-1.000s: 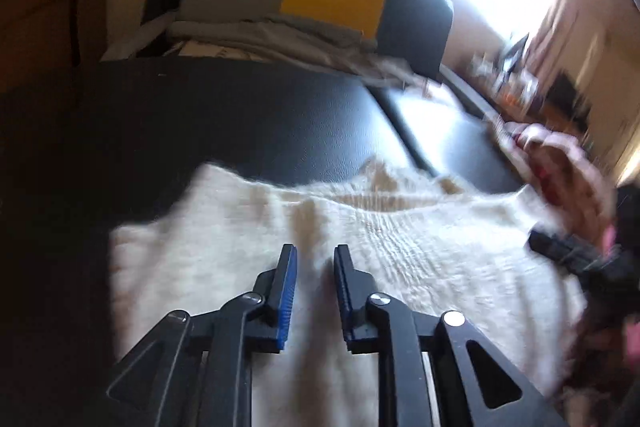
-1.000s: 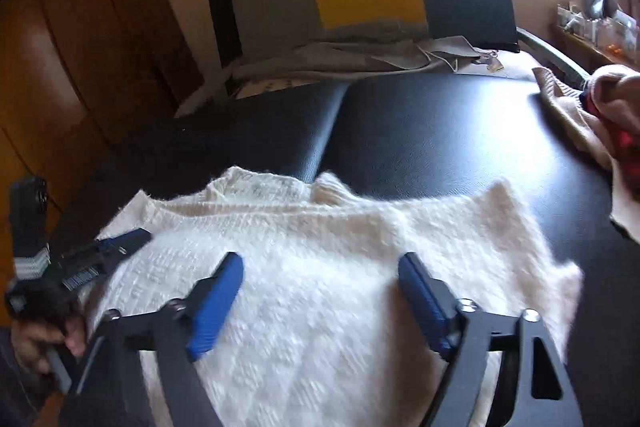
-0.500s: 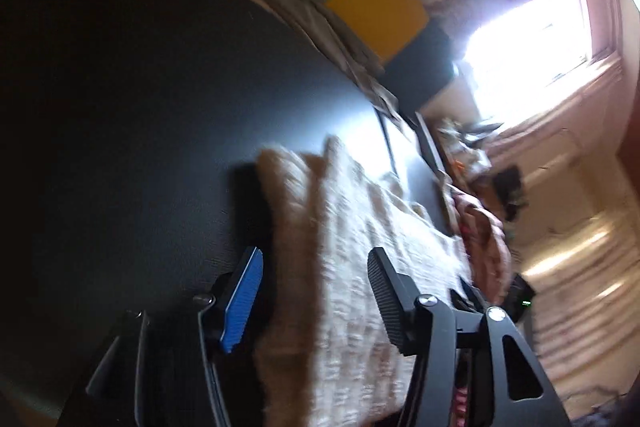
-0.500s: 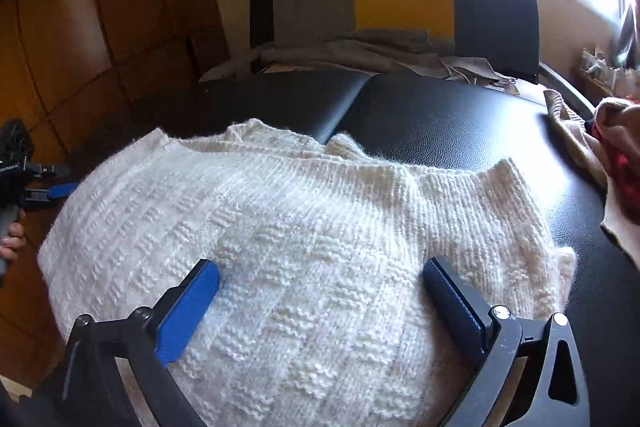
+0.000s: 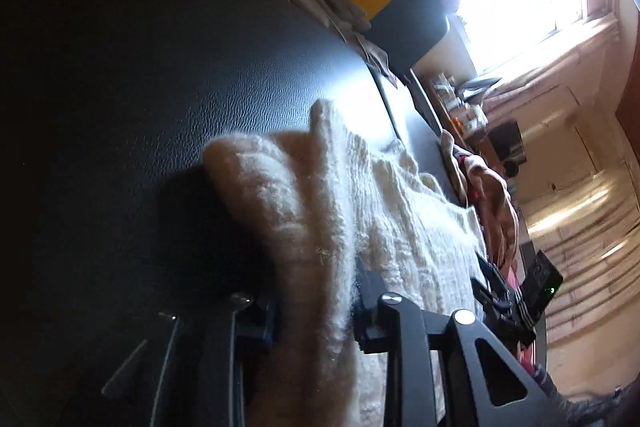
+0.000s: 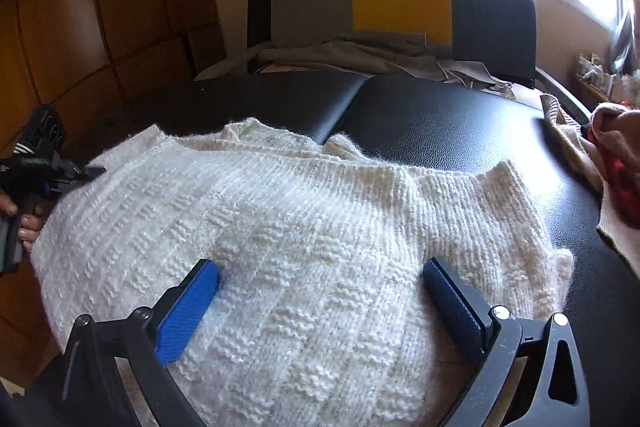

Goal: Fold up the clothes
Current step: 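Lift the pinched edge with the left gripper and fold it over the body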

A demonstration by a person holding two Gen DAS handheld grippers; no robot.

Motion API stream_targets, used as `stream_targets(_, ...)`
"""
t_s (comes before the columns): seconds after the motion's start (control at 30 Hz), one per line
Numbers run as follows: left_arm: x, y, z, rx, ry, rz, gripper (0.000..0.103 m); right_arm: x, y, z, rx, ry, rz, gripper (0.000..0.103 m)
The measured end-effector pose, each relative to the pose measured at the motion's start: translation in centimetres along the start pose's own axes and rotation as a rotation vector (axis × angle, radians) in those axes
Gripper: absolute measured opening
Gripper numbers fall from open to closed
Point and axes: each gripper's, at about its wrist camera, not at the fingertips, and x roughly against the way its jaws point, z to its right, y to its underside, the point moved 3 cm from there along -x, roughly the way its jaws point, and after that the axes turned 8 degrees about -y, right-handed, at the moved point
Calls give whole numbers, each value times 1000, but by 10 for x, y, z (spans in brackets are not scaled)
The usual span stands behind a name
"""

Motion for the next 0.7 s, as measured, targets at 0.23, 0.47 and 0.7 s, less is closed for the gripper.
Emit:
stream_targets(0.23,19,-26,-2,-9,-142,32,17,3,-4,-3,-18,-74,-45,103)
stream_targets(0.47,57,-65,-4,-65,-309,67,16,43,-20,-20,126,-348,-221,103)
stream_targets(0.7,86,-82,13,-122,-398,74,16,43,-12,-36,253,-448,-342,103)
